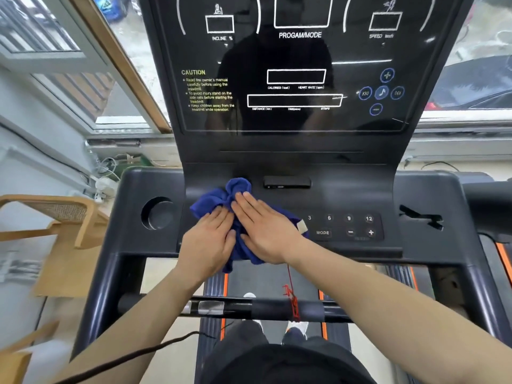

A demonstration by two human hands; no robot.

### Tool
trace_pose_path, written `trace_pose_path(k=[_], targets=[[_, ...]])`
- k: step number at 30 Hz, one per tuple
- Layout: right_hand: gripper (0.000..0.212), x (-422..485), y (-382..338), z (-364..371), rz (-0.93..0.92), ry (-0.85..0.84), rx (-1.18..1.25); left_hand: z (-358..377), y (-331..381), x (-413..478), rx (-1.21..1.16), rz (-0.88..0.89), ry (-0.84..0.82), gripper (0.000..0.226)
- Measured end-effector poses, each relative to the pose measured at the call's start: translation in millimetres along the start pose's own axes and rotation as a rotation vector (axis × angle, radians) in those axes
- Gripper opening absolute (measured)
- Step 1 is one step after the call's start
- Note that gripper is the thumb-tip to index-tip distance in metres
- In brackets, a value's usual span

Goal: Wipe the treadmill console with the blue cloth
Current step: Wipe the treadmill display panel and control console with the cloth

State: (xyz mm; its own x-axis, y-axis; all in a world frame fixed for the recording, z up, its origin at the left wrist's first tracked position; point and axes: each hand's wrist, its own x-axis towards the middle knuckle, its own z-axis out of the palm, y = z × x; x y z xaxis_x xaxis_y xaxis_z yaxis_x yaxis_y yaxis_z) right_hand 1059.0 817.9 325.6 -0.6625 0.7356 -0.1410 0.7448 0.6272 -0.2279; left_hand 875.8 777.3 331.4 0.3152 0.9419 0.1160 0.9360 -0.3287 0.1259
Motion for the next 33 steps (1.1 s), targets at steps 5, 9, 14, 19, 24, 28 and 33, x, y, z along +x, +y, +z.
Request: trace_pose_path(k=[5, 9, 14, 19, 24, 28, 33], targets=[[0.074, -44.9, 43.3, -5.9, 0.080, 0.018, -0.048, 13.1, 37.5, 34.1, 0.067, 0.113, -0.049, 0.043], [0.076, -98.4, 88.2, -4.6, 0.228, 0.001, -0.083, 27.1, 92.6, 62.0, 0.018, 0.247, -0.088, 0.048], [0.074, -159.6, 117.3, -1.6, 0.426, 0.039, -0.054, 40.4, 158.8, 86.1, -0.103, 0.349, -0.146, 0.057], [0.070, -169.8, 98.6, 0.8, 0.438, 0.087, -0.017, 37.8, 154.4, 72.2, -0.105, 0.427, -0.172, 0.058], [0.067, -103.2, 49.9, 5.3, 0.256, 0.088, -0.013, 26.4, 79.8, 35.5, -0.068, 0.329, -0.145, 0.056], [0.072, -27.7, -7.9, 11.0, 0.122, 0.053, 0.055, 13.0, 0.0, -4.8, 0.008, 0.147, -0.139, 0.054], [0.068, 47.0, -80.5, 19.4, 0.023, 0.015, 0.027, -1.0, -50.3, -53.9, 0.041, -0.105, -0.061, 0.052]])
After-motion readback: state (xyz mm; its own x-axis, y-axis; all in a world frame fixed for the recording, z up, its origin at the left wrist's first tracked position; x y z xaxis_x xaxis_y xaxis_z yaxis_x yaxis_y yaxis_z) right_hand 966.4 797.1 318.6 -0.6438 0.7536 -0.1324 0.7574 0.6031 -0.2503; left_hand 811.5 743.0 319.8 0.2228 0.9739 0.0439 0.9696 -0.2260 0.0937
